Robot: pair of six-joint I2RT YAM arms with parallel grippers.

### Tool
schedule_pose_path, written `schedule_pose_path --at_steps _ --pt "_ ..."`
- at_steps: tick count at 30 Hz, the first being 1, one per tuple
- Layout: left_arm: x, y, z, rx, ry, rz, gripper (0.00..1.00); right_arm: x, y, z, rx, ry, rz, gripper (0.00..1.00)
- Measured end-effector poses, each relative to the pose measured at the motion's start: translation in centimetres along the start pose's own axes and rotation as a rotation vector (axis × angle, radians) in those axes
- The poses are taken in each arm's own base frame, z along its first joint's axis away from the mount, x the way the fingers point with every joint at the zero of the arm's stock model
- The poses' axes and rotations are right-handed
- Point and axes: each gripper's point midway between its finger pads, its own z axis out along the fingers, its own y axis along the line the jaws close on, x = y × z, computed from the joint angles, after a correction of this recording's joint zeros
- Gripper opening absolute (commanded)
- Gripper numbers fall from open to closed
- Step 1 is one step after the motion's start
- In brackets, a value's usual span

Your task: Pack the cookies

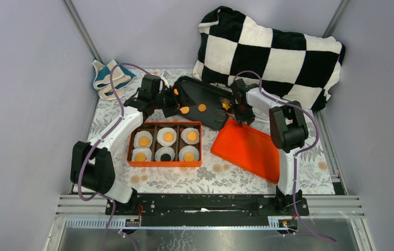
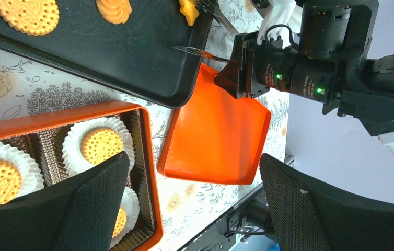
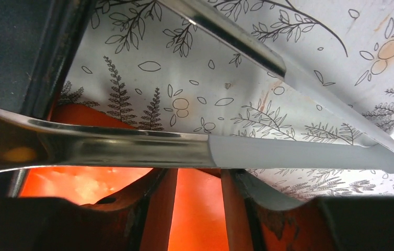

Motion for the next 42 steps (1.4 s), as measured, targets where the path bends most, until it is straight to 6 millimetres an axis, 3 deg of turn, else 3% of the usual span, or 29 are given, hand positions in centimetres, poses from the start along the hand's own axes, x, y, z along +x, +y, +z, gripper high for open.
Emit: schedule_pose_path --at_steps 7,9,16,24,29,35,42 --pt "0.6 -0.3 0.3 0.005 0.012 0.007 0.97 0.5 0.9 0.0 -0.134 0.033 -0.031 0.07" --pt "0.8 -0.4 0.3 0.006 0.016 0.009 0.97 1.0 1.3 -0.2 -0.164 0.045 -0.046 0.02" --pt "1.2 -0.8 0.5 0.009 0.023 0.011 0.97 2.5 3.0 -0.7 -0.257 0.042 -0.030 0.00" --pt "1.9 -1.3 1.2 0.005 0.033 0.030 0.98 3.6 2.6 -1.4 -0.242 0.018 0.023 0.00" --pt "2.0 -1.3 2.4 -0.006 0.037 0.039 0.98 2.9 1.6 -4.7 -0.228 -0.057 0.039 0.00" --pt "1.9 0.5 7.1 -0.033 0.078 0.026 0.98 1.7 0.5 -9.1 -0.215 -0.171 0.053 0.00" --pt "3.2 2.3 13.7 -0.031 0.183 0.052 0.96 0.1 0.6 -11.6 -0.249 -0.269 0.073 0.00"
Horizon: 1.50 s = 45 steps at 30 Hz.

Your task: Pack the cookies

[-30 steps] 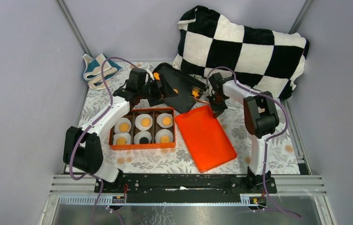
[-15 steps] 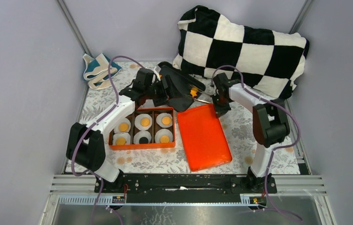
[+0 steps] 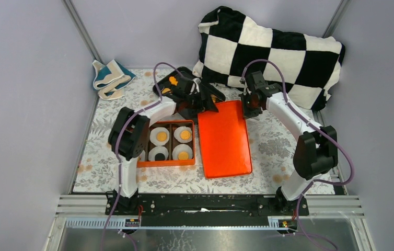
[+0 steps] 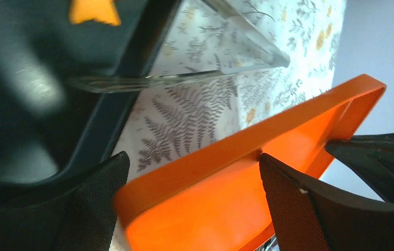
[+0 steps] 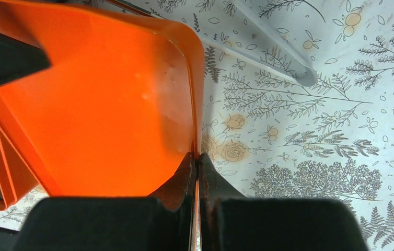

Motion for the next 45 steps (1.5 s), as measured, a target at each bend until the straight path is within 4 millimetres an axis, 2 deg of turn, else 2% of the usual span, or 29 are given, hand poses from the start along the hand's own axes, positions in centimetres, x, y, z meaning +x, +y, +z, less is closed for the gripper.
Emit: schedule_pose_path --at_steps 2,5,6,7,11,14,17,19,20,24,26,29,33,35,38,40,45 --pt "0.2 -0.7 1.2 0.036 0.018 0.030 0.96 -0.1 0.1 -0.2 -0.005 -0.006 0.000 0.00" --pt "0.3 -1.5 1.6 0.085 0.027 0.059 0.93 -0.1 0.1 -0.2 -0.005 -0.005 0.000 0.00" --pt "0.4 -1.8 1.6 0.106 0.027 0.068 0.87 -0.2 0.1 -0.2 -0.009 -0.009 0.000 0.00" --pt "0.4 -2.0 1.6 0.125 0.026 0.078 0.75 -0.3 0.1 -0.2 -0.010 -0.013 -0.001 0.00" --pt "1.1 -2.8 1.1 0.210 0.053 0.084 0.39 -0.3 -0.8 0.0 0.031 -0.011 -0.004 0.00" --pt "1.0 -4.2 0.0 0.272 0.058 0.099 0.19 -0.3 -2.2 1.2 0.085 0.016 0.003 0.00" --pt "0.7 -6.1 -1.1 0.321 0.040 0.132 0.08 -0.6 -2.4 3.0 0.100 0.042 0.010 0.01" --pt "0.4 -6.9 -1.5 0.328 0.021 0.151 0.05 -1.1 -2.3 3.8 0.103 0.040 0.017 0.07" --pt "0.3 -6.6 -1.4 0.311 0.015 0.146 0.04 -1.3 -2.3 3.9 0.108 0.036 0.018 0.13" --pt "0.1 -5.7 -0.7 0.264 0.020 0.127 0.03 -2.4 -2.8 3.9 0.171 -0.024 0.021 0.44" --pt "0.2 -5.0 -0.4 0.220 0.030 0.095 0.02 -3.2 -2.5 3.1 0.205 -0.092 0.004 0.54" --pt "0.1 -4.2 0.2 0.164 0.059 0.046 0.00 -4.1 -0.6 -1.1 0.242 -0.236 -0.061 0.57" --pt "-0.7 -4.0 0.6 0.123 0.072 0.008 0.00 -4.7 4.6 -7.9 0.136 -0.457 -0.133 0.58" --pt "-1.3 -4.2 0.8 0.111 0.072 -0.004 0.00 -3.8 6.5 -10.9 0.060 -0.543 -0.153 0.59" --pt "-2.8 -4.7 0.6 0.097 0.067 -0.020 0.00 -1.2 8.3 -12.8 -0.013 -0.592 -0.193 0.60" --pt "-4.1 -5.4 0.2 0.090 0.058 -0.026 0.00 0.9 9.3 -12.5 -0.043 -0.585 -0.237 0.60" --pt "-7.3 -7.7 -2.2 0.099 0.016 -0.016 0.00 6.8 10.5 -9.6 -0.057 -0.509 -0.362 0.64"
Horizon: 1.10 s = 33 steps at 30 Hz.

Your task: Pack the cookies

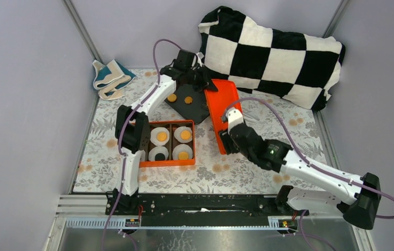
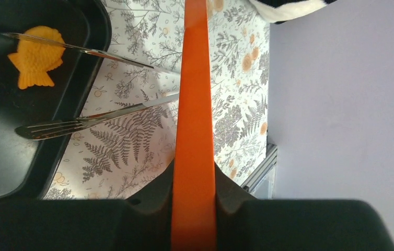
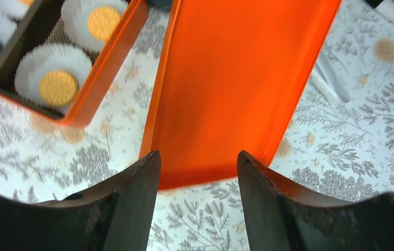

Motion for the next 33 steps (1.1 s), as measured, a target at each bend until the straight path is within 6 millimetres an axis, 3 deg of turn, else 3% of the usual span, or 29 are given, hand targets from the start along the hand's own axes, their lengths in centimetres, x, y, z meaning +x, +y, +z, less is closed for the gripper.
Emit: schedule_pose_path --at_steps 4,7,11,14,20,24,29,33 --pt "-1.4 -0.4 -2.7 0.012 -0.019 -0.022 0.00 2.2 1.3 -1.2 -0.032 -0.044 -0.044 0.67" --pt "-2.7 0.5 -5.0 0.018 -0.030 -0.068 0.00 0.4 1.8 -2.9 -0.044 -0.172 -0.042 0.67" --pt "-4.1 2.3 -7.0 0.018 -0.045 -0.137 0.00 -1.3 2.6 -3.3 -0.038 -0.249 -0.052 0.68" --pt "-4.8 3.0 -7.8 0.021 -0.052 -0.173 0.00 -1.3 3.9 -2.4 -0.021 -0.255 -0.097 0.68" --pt "-4.2 2.2 -8.0 0.057 -0.017 -0.202 0.00 1.0 7.0 0.1 0.047 -0.250 -0.258 0.72" --pt "-3.9 1.8 -8.3 0.062 -0.006 -0.205 0.00 1.1 6.0 1.7 0.206 -0.283 -0.325 0.71" --pt "-3.1 0.9 -9.7 0.071 -0.006 -0.198 0.00 -0.4 5.3 3.1 0.395 -0.374 -0.387 0.69" --pt "-2.5 0.2 -11.0 0.078 -0.013 -0.179 0.00 -1.5 5.3 4.2 0.539 -0.410 -0.478 0.54"
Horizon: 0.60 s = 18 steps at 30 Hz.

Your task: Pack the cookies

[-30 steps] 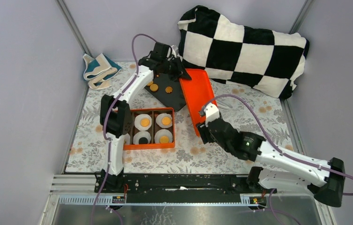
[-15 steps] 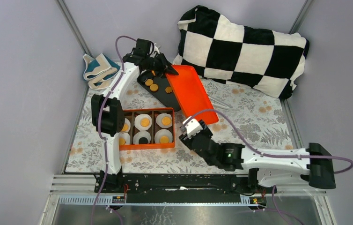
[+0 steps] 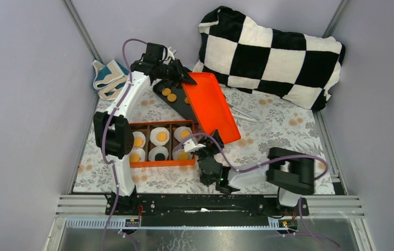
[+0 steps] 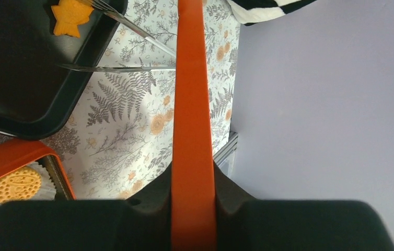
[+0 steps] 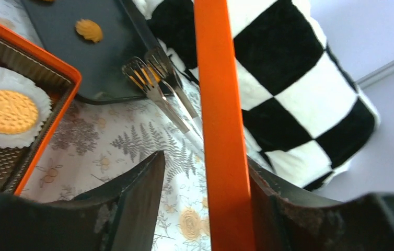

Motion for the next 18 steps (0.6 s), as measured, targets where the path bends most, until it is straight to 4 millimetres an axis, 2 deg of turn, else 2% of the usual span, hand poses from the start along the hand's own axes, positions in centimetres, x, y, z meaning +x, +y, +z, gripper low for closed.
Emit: schedule_pose_path --at_steps 2,6,7,8,9,10,13,16,18 --pt "0.2 0.0 -0.3 0.000 -0.003 0.018 0.00 -0.1 0.3 0.5 0.052 0.010 -0.083 0.47" --pt "0.0 1.0 -0.8 -0.009 -0.014 0.029 0.00 -0.8 0.2 0.8 0.100 0.026 -0.165 0.26" --pt "-0.1 1.1 -0.9 -0.011 -0.016 0.025 0.00 -1.2 0.0 0.9 0.108 0.024 -0.160 0.18" --pt "-0.1 1.4 -1.0 -0.013 -0.016 0.015 0.00 -1.7 -0.4 0.9 0.118 0.022 -0.147 0.05" --pt "-0.2 1.3 -1.1 -0.004 -0.016 0.018 0.00 -2.0 -0.4 0.9 0.113 0.018 -0.181 0.00" --pt "-0.2 1.0 -1.2 0.007 -0.015 0.031 0.03 -2.1 -0.3 0.8 0.103 0.012 -0.220 0.00" --pt "-0.2 0.3 -1.7 0.024 -0.026 0.057 0.20 -2.3 -0.8 0.7 0.115 0.020 -0.227 0.00" --pt "0.0 -0.6 -2.3 0.045 -0.026 0.065 0.53 -3.1 -1.9 0.5 0.117 0.014 -0.220 0.00" --pt "0.3 -1.2 -2.7 0.059 -0.023 0.079 0.67 -3.6 -2.5 0.4 0.107 0.005 -0.182 0.00"
